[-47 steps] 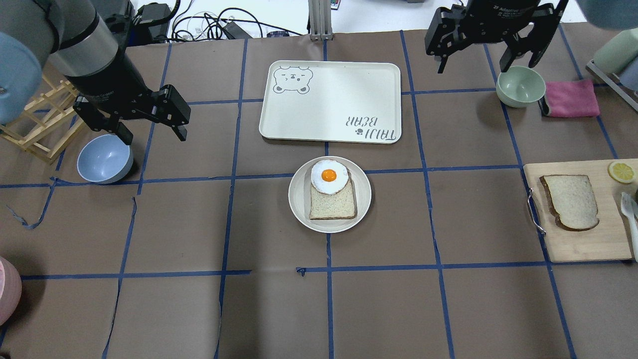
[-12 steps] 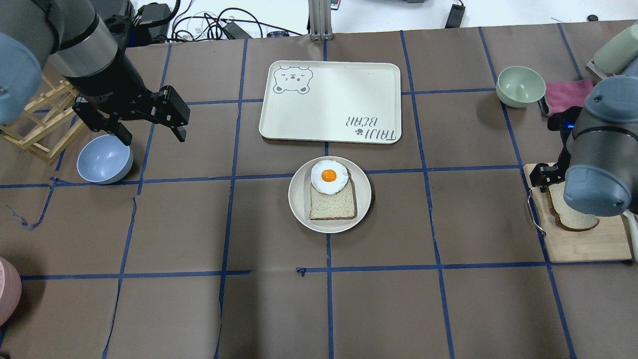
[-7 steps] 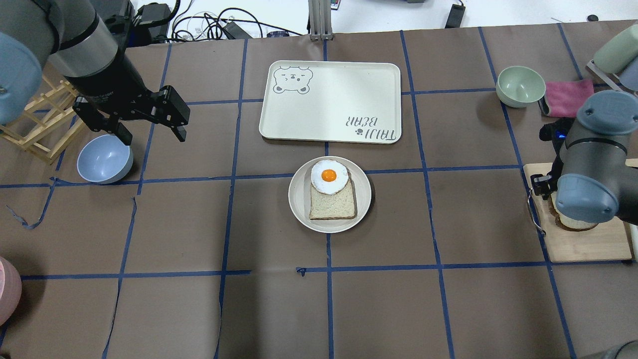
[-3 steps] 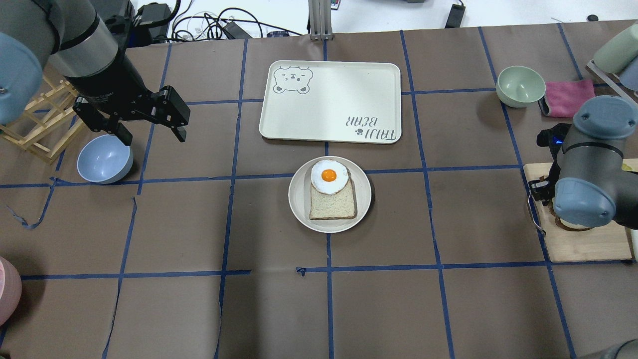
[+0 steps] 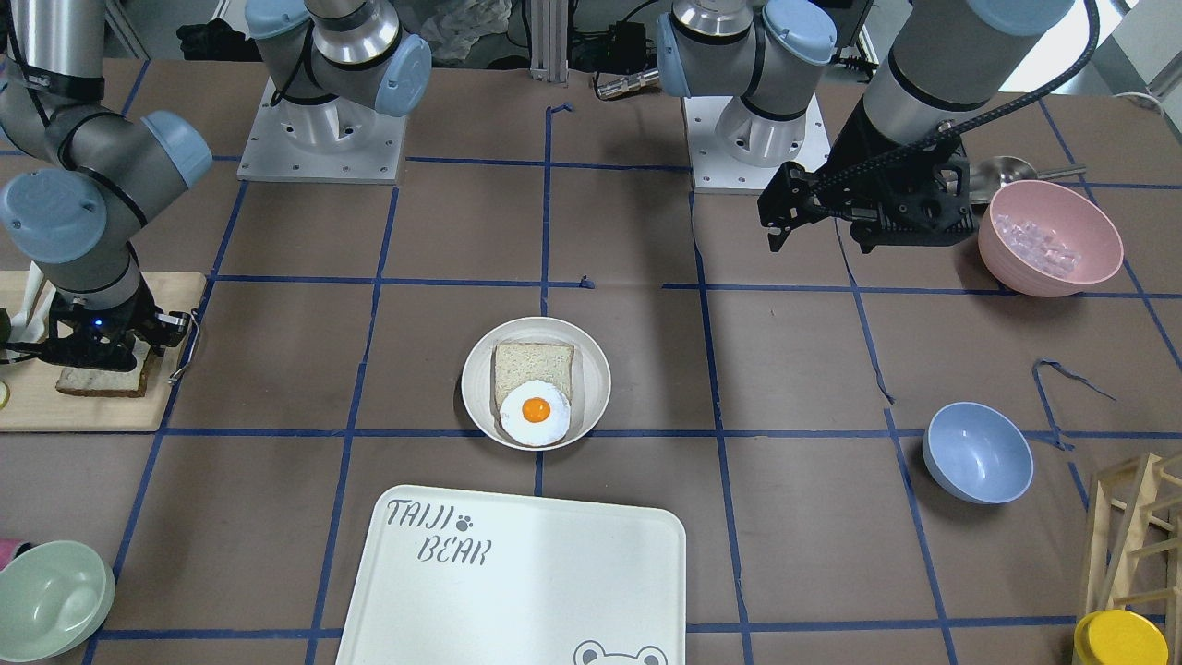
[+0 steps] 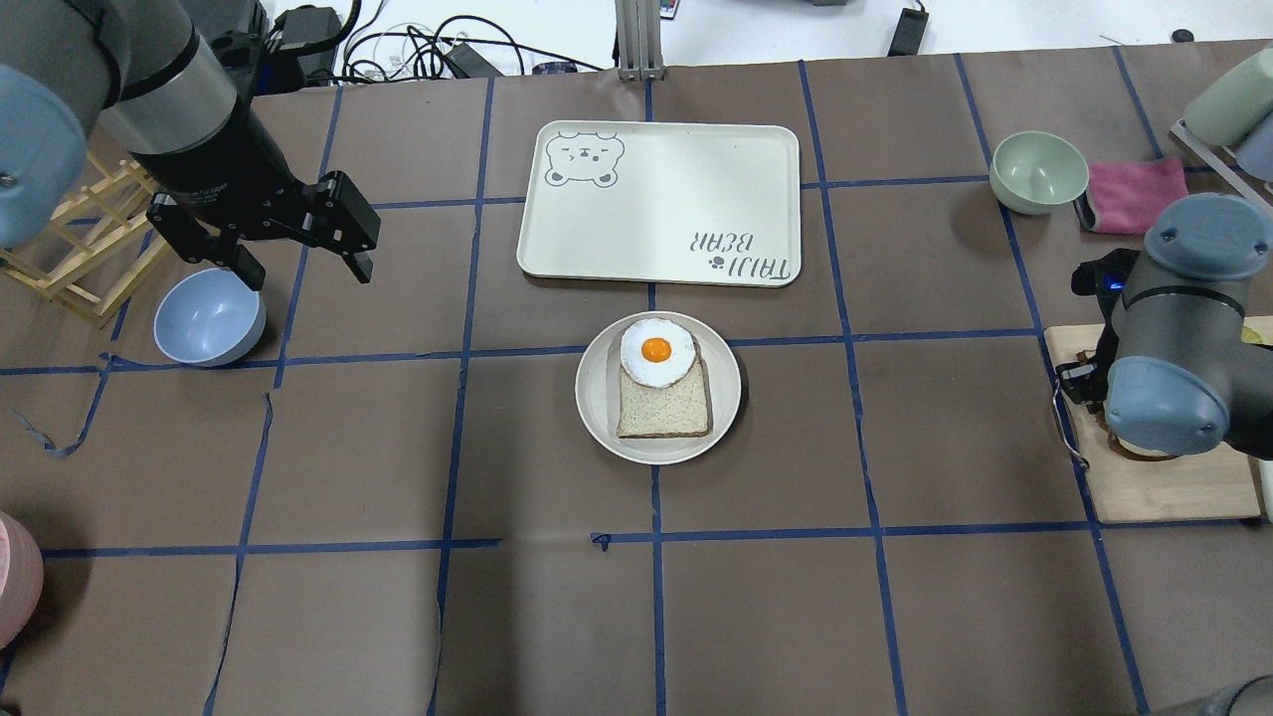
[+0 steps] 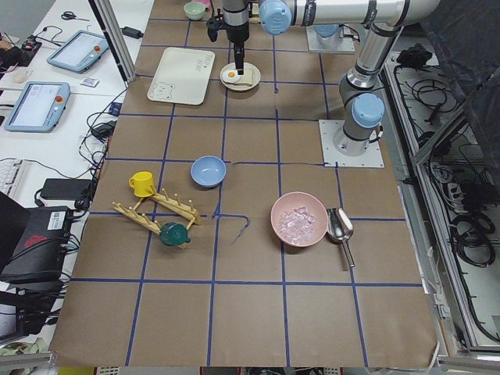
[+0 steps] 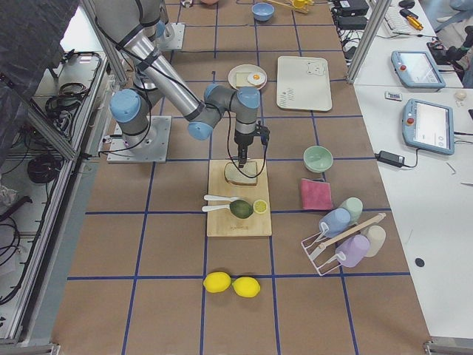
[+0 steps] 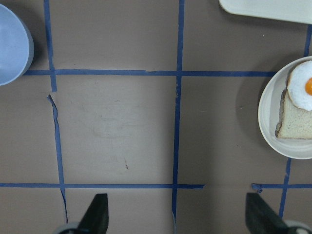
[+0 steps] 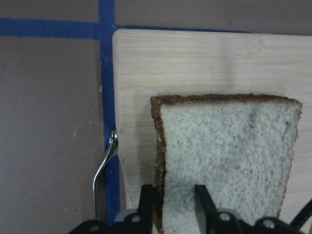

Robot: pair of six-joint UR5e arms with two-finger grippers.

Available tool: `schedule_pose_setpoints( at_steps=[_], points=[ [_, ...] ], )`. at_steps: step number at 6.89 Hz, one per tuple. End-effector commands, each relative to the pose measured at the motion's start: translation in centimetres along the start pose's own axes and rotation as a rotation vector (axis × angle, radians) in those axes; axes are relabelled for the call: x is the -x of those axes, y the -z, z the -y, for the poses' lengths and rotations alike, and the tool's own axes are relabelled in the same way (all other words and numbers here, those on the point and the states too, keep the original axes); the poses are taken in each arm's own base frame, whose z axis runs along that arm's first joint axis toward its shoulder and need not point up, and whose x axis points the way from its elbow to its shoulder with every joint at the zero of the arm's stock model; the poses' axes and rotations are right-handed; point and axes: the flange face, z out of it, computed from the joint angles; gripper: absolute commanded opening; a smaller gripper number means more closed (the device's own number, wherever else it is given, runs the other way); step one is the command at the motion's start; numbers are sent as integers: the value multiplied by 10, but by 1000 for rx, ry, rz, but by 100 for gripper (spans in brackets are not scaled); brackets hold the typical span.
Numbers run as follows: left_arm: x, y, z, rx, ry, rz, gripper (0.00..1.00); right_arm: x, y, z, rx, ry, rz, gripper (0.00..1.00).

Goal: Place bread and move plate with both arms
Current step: 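Close the right gripper on the bread slice's edge nearest the robot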

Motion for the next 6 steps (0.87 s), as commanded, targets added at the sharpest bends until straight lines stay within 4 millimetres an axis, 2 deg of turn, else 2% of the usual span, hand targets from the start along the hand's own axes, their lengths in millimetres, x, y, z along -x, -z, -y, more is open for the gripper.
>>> schedule_pose_setpoints(
  at_steps=[1,2,3,6],
  points=[
    [0,0,0,2,0,0,100,0,-3,-2,9,-3,4,19],
    [0,0,0,0,0,1,100,-1,-5,-3,14,-8,6,4],
    [0,-2,0,5,-2,1,100,-2,-6,-4,18,-8,8,0],
    [0,0,0,2,0,1,100,-10,7,-4,-11,-19,-16,0]
  ],
)
